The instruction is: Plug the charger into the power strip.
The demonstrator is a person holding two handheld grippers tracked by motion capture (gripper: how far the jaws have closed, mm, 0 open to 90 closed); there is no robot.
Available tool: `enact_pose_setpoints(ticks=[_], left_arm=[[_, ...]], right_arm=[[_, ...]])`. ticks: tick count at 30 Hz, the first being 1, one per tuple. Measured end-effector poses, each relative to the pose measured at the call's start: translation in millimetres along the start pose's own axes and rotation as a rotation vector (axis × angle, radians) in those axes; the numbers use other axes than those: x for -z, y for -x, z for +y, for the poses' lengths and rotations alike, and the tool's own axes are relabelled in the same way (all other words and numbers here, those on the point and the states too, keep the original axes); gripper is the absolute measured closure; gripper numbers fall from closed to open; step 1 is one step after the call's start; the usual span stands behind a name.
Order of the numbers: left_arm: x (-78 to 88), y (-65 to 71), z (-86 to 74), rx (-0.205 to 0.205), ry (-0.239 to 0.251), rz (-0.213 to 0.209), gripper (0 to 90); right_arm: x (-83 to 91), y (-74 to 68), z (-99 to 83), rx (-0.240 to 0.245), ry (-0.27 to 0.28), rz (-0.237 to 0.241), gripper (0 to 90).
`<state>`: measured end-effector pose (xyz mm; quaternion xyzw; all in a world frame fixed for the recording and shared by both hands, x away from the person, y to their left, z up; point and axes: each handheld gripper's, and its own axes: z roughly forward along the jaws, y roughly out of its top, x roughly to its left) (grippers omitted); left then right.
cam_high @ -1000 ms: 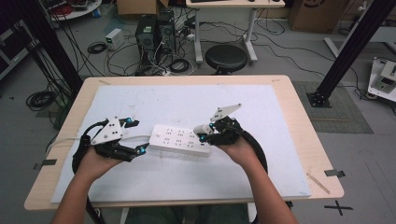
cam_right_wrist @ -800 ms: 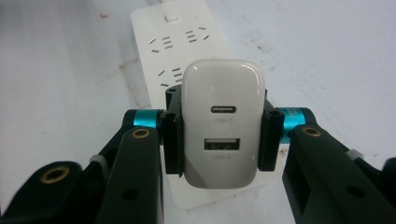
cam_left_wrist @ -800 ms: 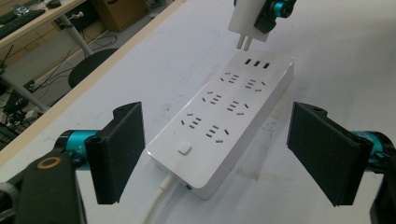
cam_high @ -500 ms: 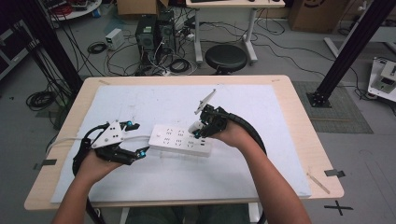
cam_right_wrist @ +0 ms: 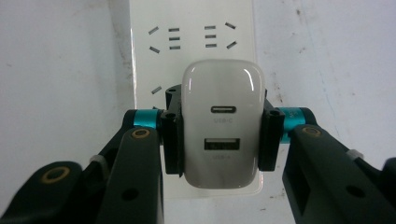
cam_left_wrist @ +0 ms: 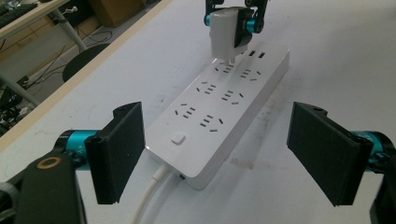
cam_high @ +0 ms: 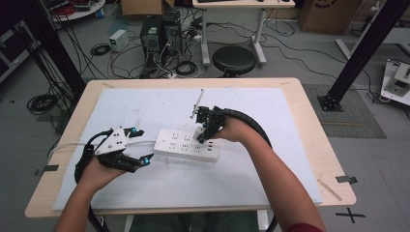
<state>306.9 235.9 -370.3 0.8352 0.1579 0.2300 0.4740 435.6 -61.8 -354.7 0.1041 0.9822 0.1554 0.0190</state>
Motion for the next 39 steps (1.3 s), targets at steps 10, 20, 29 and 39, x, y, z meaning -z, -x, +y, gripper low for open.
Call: enact_pose_setpoints(ticks=[10,20,29,39], left_arm=[[1.4,-2.5,-3.4,0.005,-0.005,0.003,19.3],[0.3,-2.9,-4.4,0.014,-0.001,0.004,19.3],[-0.7,-3.5,-4.0,0.014,-0.001,0.008,19.3],[-6.0,-1.1,5.7,-0.005,0.002,0.005,19.3]], right_arm=[[-3.3,5.0,7.8,0.027,-0.051,0.009,63.2],[-5.1,6.5,9.8,0.039,-0.076,0.009,63.2],[-10.3,4.9,15.5,0.058,-0.108,0.009,63.4],[-12.2,-0.7,19.0,0.069,-0.117,-0.023,63.5]])
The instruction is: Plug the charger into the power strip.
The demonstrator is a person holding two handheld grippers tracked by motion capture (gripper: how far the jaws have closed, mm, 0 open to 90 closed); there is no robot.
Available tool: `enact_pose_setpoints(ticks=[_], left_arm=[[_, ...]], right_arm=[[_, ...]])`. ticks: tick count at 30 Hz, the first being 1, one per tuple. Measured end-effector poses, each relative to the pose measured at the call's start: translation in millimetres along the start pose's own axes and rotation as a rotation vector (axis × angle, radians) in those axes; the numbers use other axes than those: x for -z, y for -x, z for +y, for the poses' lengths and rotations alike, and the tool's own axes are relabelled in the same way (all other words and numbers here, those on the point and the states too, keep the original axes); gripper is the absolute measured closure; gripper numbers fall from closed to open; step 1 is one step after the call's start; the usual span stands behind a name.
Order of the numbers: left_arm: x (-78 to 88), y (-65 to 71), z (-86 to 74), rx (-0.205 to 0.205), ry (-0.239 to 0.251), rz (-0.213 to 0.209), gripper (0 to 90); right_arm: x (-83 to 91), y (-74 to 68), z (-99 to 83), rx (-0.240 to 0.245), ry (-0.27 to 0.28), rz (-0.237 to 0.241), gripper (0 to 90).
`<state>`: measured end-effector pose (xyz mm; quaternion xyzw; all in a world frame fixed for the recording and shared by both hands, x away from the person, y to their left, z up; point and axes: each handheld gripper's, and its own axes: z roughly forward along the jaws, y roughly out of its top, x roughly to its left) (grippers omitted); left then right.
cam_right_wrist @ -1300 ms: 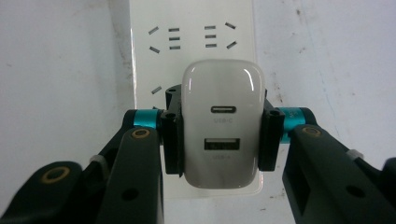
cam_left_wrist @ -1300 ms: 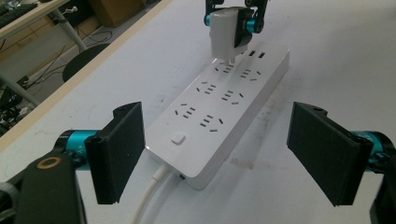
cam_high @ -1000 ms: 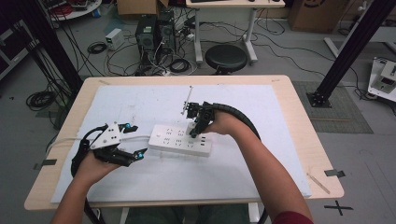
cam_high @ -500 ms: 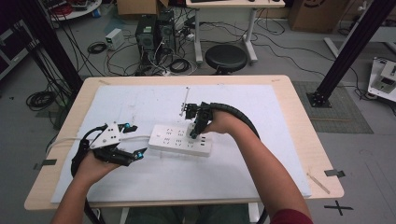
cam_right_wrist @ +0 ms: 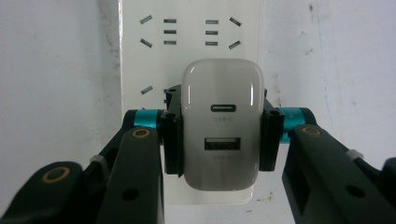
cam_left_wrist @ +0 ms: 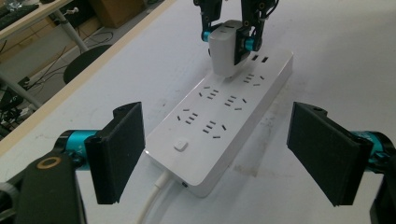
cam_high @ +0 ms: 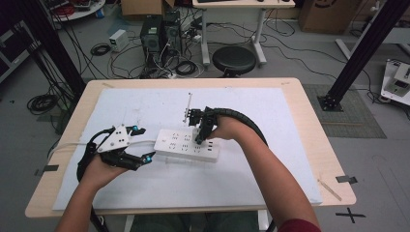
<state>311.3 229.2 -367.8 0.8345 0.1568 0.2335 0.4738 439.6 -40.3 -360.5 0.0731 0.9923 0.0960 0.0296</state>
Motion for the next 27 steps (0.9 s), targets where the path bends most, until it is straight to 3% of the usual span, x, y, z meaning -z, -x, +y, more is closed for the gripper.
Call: enact_pose_setpoints(ticks=[6,8,14,17,20,27], left_arm=[[-2.6,0.7,1.5,0.002,-0.002,-0.004,19.3],[-3.6,1.4,3.0,0.002,-0.001,-0.006,19.3],[-3.6,2.4,3.9,-0.001,0.003,-0.009,19.3],[-4.8,1.2,3.2,0.005,0.002,-0.008,19.3],[-7.8,0.9,2.5,0.005,-0.005,-0.012,19.3],[-9.2,2.7,1.2,0.003,-0.007,-0.012,19.3]], right_arm=[[-0.2,-6.6,5.6,0.049,-0.033,-0.041,63.5],[-7.3,-4.2,6.1,0.044,-0.062,-0.025,63.5],[-8.4,0.7,5.0,0.017,-0.047,0.003,63.6],[-8.7,0.9,4.6,0.018,-0.045,0.005,63.7],[-9.2,-4.5,6.9,0.033,-0.059,-0.026,63.7],[-13.7,2.1,10.2,0.021,-0.074,0.016,63.7]])
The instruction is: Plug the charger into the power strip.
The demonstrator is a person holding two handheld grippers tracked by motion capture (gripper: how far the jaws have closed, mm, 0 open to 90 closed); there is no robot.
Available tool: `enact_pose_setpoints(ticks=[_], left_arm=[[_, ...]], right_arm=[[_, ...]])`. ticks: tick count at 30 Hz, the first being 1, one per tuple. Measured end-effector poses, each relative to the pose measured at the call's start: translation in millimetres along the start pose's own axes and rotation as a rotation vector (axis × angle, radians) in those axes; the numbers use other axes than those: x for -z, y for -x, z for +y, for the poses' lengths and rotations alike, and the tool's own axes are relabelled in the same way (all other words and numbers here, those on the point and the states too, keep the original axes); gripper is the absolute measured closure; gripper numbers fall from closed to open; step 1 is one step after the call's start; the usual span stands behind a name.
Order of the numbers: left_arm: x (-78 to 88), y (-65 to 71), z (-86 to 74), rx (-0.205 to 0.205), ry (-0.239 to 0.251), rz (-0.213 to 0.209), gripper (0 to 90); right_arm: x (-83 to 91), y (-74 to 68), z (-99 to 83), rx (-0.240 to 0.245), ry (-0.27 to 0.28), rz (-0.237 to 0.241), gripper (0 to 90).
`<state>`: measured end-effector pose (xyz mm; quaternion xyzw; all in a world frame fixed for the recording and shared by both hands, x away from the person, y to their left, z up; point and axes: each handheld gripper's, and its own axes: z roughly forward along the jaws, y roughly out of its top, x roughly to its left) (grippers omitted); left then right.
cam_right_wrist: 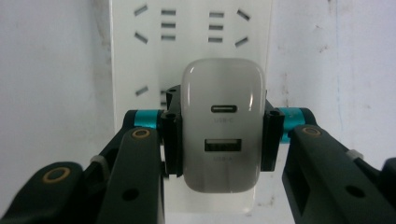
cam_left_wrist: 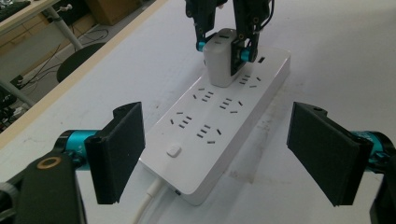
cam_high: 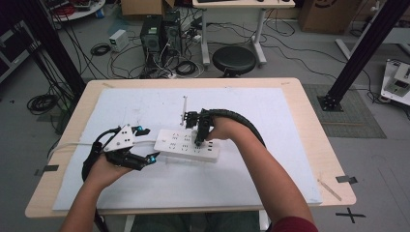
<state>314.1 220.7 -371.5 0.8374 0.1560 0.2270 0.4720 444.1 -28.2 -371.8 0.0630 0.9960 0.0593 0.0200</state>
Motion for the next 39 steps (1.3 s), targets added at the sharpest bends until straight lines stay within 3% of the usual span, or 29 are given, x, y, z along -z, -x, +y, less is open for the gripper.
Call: enact_pose_setpoints(ticks=[8,9,11,15,21,27,30,31,32,39], left_arm=[[1.4,-4.8,-4.2,0.019,-0.005,0.002,19.3],[1.1,-5.3,-4.5,0.022,-0.005,0.003,19.3],[1.1,-6.8,-4.6,0.021,-0.01,0.003,19.3],[0.2,-8.6,-2.8,0.02,-0.003,0.006,19.3],[0.1,-9.5,0.9,-0.022,0.009,-0.002,19.3],[2.4,-11.9,0.2,-0.01,0.029,-0.004,19.3],[2.7,-14.1,0.0,0.0,0.036,-0.009,19.1],[2.7,-14.1,0.0,0.0,0.036,-0.009,19.1],[1.8,-14.4,0.3,0.002,0.035,-0.021,18.7],[-0.3,-13.3,-1.2,0.022,0.046,-0.027,18.7]], right_arm=[[0.4,1.2,-3.8,-0.014,0.03,0.013,62.5],[2.0,3.3,-9.2,-0.029,0.061,0.025,48.5],[7.7,5.6,-17.0,-0.067,0.116,0.017,41.0],[24.7,3.5,-34.6,-0.117,0.238,0.028,35.8],[44.5,-1.6,-67.6,-0.186,0.439,0.052,26.2],[56.3,-19.1,-100.5,-0.246,0.574,0.011,21.6],[57.7,-30.0,-120.1,-0.272,0.67,-0.001,21.3],[57.7,-30.0,-120.1,-0.272,0.67,-0.001,21.3],[55.6,-38.5,-135.6,-0.289,0.726,-0.015,20.9],[43.6,-53.4,-167.3,-0.361,0.8,-0.039,19.9]])
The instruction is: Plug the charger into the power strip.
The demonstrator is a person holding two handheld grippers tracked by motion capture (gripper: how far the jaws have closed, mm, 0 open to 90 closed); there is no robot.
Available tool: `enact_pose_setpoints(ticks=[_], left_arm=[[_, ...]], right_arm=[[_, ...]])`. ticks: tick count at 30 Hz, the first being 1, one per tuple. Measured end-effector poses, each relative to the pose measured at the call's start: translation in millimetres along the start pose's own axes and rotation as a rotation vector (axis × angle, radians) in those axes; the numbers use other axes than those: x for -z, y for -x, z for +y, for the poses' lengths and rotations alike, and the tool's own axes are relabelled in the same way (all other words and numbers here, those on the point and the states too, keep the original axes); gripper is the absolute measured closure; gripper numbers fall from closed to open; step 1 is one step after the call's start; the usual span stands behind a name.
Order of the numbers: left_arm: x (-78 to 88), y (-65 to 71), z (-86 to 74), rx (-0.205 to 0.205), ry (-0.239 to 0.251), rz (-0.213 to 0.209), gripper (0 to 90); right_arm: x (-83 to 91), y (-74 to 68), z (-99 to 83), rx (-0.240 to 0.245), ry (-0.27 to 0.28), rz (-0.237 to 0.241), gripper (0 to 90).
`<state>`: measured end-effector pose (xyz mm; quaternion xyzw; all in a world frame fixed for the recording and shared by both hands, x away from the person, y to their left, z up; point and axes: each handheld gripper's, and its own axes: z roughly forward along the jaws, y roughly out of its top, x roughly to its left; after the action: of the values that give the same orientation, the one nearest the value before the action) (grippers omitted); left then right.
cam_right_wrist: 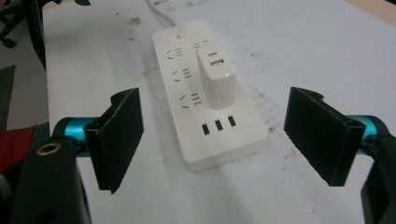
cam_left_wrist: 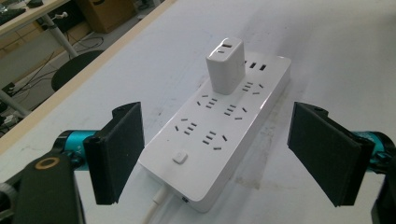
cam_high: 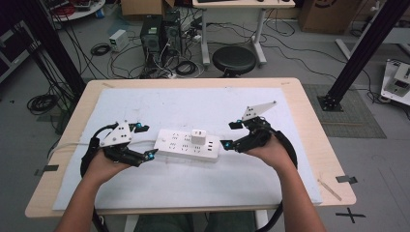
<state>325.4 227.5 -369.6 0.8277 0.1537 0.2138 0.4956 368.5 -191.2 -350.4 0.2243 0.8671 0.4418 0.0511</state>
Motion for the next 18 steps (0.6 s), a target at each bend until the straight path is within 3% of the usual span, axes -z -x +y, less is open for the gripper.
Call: enact_pose_setpoints(ticks=[8,18], left_arm=[[5.0,-2.4,-3.4,0.018,0.012,0.02,18.8],[11.6,-2.8,-5.5,0.03,0.009,0.03,18.7]], right_arm=[[10.1,-0.5,-18.1,-0.022,0.053,-0.025,19.9],[11.7,-0.2,-28.8,-0.045,0.071,-0.041,19.9]])
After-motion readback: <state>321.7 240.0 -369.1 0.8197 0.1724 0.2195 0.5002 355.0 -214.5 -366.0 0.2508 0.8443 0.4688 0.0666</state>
